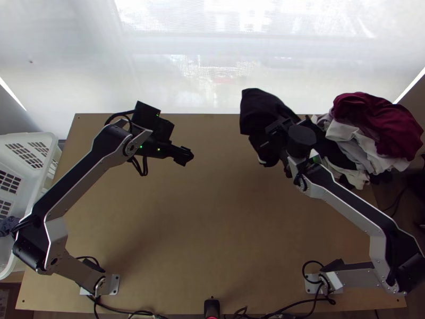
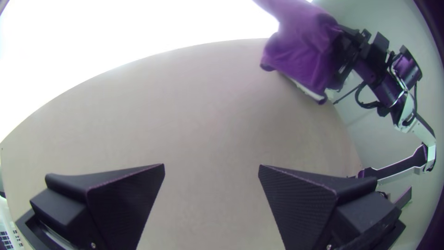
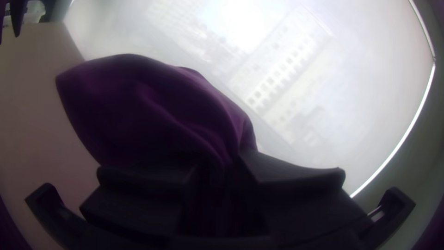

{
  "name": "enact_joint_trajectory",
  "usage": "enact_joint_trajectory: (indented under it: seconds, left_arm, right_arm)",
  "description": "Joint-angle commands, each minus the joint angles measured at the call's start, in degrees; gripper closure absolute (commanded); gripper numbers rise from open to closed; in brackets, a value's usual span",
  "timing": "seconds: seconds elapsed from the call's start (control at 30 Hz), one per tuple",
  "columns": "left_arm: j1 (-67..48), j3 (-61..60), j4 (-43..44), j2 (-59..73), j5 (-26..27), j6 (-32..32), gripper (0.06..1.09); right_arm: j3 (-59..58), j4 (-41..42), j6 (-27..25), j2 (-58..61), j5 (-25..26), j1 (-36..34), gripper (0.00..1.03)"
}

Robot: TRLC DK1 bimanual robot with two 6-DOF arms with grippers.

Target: Fold the t-shirt

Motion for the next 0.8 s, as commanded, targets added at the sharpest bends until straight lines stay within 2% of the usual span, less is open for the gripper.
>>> enact_joint_trajectory:
  seconds: [0.0, 0.3, 0.47, 0.63, 0.77]
  left_arm:
    - [1.98, -5.26, -0.04, -4.81, -0.43, 0.47, 0.10]
    - [3.30, -10.36, 0.22, -8.94, -0.96, 0.38, 0.10]
    - [3.22, -11.15, 0.40, -9.29, -1.40, 0.56, 0.10]
    - [3.39, -11.68, 0.48, -9.47, -1.75, 0.74, 0.10]
    - [3.39, -12.64, 0.75, -9.47, -1.75, 0.82, 0.10]
  right_arm:
    - [2.02, -1.39, -0.23, -9.54, 0.87, -8.97, 1.00]
    - [9.58, -4.73, -0.14, -18.68, 0.08, -22.68, 1.00]
    - [12.30, -5.43, 0.13, -18.68, -6.16, -34.54, 1.00]
    - [12.21, -5.08, 1.80, -16.31, -15.22, -47.90, 1.00]
    - [15.03, -3.32, 2.24, -10.94, -18.73, -54.67, 1.00]
